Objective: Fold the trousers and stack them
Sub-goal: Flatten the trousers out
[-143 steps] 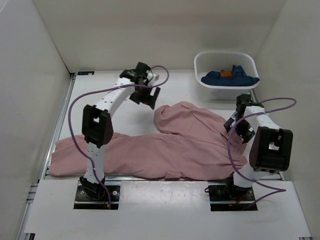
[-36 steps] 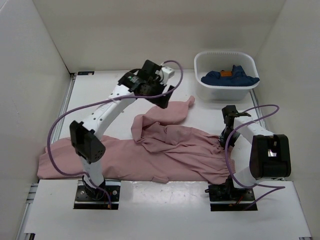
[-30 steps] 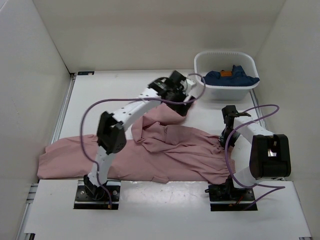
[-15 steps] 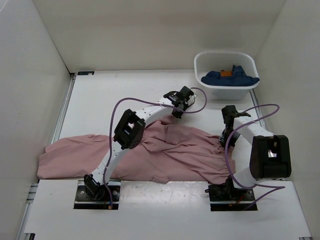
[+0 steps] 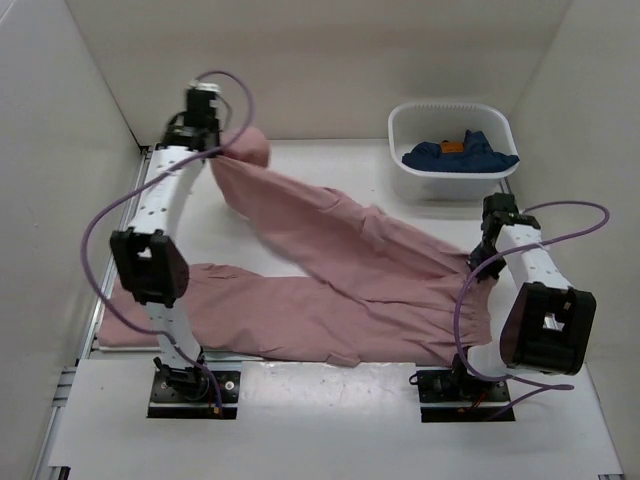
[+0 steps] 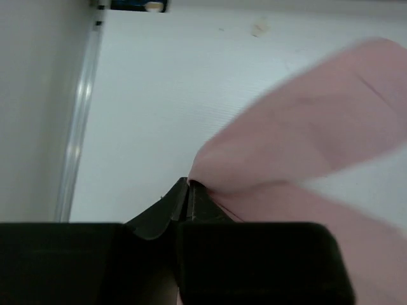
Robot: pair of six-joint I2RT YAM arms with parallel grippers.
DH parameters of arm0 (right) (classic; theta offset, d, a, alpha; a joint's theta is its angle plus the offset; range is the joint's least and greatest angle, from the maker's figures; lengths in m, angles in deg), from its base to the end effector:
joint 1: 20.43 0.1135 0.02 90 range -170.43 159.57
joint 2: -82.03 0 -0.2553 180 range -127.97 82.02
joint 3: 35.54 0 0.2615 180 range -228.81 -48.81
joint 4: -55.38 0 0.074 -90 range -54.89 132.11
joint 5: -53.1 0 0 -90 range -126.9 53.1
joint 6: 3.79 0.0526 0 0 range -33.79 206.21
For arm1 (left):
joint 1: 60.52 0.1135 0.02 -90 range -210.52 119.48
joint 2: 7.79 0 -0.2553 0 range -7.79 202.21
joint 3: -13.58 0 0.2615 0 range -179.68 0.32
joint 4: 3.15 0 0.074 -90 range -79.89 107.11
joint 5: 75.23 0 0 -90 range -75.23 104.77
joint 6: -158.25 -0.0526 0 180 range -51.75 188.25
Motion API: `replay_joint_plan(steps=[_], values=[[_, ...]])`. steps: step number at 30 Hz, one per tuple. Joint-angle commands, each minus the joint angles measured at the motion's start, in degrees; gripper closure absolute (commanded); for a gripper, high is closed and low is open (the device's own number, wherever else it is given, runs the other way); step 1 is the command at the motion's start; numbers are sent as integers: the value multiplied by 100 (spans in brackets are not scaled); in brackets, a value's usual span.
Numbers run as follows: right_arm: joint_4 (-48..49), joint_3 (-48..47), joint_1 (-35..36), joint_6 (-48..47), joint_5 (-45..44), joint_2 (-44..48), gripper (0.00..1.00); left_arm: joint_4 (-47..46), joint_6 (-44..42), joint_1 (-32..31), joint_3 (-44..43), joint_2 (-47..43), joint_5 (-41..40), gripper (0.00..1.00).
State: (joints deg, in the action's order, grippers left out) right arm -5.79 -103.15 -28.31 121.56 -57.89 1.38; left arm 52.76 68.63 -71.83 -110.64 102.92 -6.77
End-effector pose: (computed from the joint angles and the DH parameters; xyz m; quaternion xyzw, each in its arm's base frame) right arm 0.2617 -0.0552 0.1879 0.3820 0.8962 -0.1432 0.1740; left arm 0.4503 -0.0704 0.3305 0.0105 0.9019 0.1297 0.4118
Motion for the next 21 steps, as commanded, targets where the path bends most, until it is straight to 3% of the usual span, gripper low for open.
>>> replay_joint_plan(steps=[1,4,8,12,14,15,16,17,19,21], values=[[-237,-742,-29,-397,-589,154,100,260,-38,601,118,-735,-141,86],[-422,-911,-29,-450,-643,206,100,454,-38,1067,644,-1253,0,86],[-501,-684,-29,-450,-643,320,100,454,-38,1586,2275,-1939,657,86],[-396,-314,-29,-450,-398,514,100,454,-38,1930,3377,-2449,1098,86],[-335,-95,-29,-372,-231,567,96,454,-38,2149,3764,-2756,1152,79],[-334,124,-29,-319,-230,567,90,524,-38,2238,4053,-2835,1317,75],[-386,222,-82,-258,-230,567,77,646,-38,2317,4160,-2897,1389,70],[-387,301,-82,-205,-230,619,45,735,-38,2483,4239,-3002,1459,53],[-456,363,-143,-152,-230,751,29,937,-38,2659,4354,-3064,1731,39],[-640,250,-144,-47,-230,979,21,1087,-38,2887,4407,-3144,1785,25]])
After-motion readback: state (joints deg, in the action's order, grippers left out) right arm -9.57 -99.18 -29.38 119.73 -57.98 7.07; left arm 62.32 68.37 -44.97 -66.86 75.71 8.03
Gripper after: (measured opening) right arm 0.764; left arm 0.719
